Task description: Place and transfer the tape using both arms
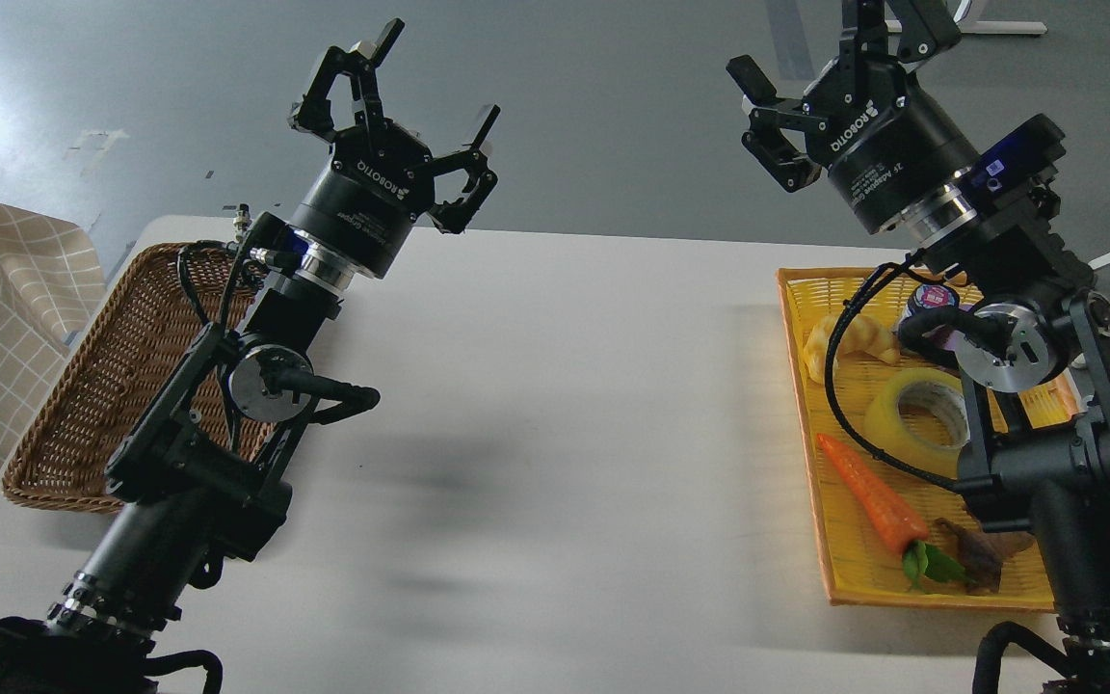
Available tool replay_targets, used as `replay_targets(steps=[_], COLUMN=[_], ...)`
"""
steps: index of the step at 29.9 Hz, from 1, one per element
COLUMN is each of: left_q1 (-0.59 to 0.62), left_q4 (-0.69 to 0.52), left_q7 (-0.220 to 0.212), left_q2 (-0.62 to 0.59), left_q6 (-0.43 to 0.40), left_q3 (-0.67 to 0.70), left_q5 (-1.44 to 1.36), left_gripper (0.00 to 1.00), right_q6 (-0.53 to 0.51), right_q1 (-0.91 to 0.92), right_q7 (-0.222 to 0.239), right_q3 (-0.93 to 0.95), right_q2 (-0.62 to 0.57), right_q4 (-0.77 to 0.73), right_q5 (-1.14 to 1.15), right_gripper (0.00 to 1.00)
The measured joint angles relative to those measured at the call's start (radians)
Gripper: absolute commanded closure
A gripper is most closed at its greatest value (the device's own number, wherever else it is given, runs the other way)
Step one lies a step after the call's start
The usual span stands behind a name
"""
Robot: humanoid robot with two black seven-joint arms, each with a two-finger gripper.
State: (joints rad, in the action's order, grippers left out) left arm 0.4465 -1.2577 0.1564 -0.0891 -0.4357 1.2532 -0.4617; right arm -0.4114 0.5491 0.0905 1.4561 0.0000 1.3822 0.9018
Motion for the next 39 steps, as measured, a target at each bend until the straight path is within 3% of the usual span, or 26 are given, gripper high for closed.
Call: replay_targets(steps=[39], left_q1=[0.003], left_q4=[0.000], left_q7=[0.003], left_q2=[-0.001], left_q6=[-0.008], left_q3=[-0.001], left_q5=[0.000], left_gripper=[0.02], right_q6=[0.019], right_q1=[-0.043], right_q7=[0.000], right_q3=[-0.006], right_q2=[0.000], right_q4=[0.014], right_q5=[-0.001], right_gripper=[0.00])
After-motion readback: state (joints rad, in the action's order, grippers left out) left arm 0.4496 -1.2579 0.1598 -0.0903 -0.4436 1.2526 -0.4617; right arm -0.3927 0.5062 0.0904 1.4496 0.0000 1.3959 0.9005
